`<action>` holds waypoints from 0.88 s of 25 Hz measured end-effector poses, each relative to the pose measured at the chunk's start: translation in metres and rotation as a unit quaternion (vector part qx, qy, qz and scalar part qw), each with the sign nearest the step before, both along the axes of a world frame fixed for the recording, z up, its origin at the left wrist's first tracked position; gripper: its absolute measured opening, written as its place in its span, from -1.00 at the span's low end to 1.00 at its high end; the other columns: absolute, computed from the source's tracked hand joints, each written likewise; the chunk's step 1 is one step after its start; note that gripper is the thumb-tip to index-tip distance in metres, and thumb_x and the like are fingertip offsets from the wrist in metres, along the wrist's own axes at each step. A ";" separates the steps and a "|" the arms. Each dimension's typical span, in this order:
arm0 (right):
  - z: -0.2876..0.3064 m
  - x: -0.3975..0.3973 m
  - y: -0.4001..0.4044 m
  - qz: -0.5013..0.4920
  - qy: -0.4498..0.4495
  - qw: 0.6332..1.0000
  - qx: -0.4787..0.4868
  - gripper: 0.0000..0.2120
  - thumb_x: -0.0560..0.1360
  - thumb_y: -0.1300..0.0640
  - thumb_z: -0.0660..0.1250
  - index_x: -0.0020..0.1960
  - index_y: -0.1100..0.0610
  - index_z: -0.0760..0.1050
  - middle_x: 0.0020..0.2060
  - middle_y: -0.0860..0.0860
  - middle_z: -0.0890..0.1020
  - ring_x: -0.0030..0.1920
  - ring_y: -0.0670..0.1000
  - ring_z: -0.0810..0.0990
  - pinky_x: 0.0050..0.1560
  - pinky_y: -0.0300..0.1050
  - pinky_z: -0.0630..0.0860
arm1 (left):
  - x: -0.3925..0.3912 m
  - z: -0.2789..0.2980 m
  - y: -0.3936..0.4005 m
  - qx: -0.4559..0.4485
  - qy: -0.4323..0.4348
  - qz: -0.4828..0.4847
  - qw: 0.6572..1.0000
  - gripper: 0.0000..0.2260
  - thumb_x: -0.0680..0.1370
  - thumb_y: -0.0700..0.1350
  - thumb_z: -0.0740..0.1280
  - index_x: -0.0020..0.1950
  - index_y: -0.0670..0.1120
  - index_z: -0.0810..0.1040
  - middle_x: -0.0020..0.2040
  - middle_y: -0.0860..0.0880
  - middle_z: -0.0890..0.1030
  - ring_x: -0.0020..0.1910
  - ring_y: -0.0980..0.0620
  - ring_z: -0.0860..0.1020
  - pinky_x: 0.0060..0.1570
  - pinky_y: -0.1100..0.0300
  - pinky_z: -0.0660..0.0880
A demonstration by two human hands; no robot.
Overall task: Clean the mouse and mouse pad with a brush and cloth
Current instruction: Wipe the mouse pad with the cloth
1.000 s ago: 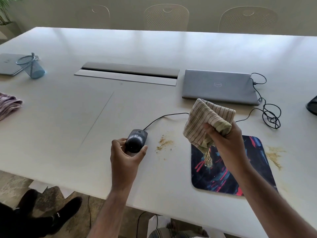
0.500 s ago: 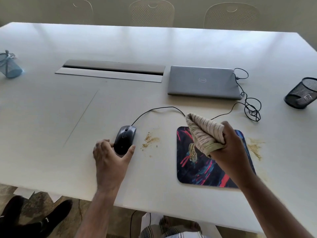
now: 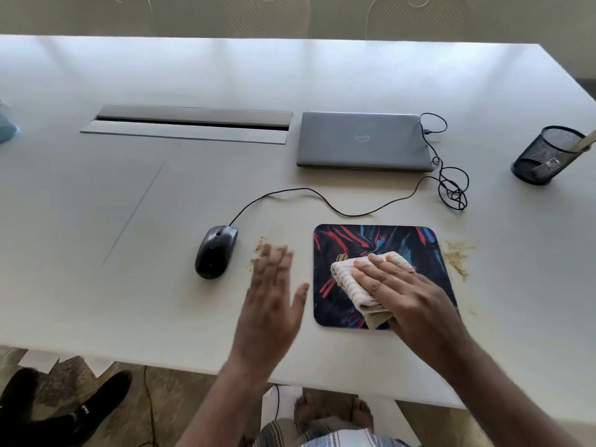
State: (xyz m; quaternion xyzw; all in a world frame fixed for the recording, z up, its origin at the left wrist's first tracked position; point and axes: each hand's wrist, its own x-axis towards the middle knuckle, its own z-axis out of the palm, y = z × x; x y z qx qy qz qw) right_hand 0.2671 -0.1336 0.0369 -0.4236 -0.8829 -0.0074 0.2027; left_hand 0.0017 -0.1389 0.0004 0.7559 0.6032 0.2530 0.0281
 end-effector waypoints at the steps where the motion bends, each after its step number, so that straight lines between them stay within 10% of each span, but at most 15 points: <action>1: -0.004 -0.001 -0.003 0.006 -0.007 1.000 0.011 -0.51 0.55 0.21 0.43 0.47 0.18 0.53 0.46 0.11 0.54 0.50 0.13 0.49 0.47 0.19 0.49 | 0.008 -0.004 -0.001 -0.022 0.019 -0.015 0.999 -0.45 0.70 0.03 0.18 0.63 -0.20 0.22 0.65 -0.12 0.20 0.68 -0.07 0.00 0.62 -0.07 0.09; 22: -0.020 -0.031 -0.010 -0.034 -0.111 0.993 -0.029 -0.38 0.22 0.39 0.60 0.28 0.34 0.65 0.23 0.27 0.69 0.23 0.24 0.71 0.30 0.26 0.58 | 0.020 -0.022 0.000 -0.117 0.124 -0.048 0.984 -0.48 0.73 0.00 -0.05 0.67 -0.15 0.05 0.69 -0.08 -0.02 0.67 -0.07 -0.19 0.63 -0.09 -0.01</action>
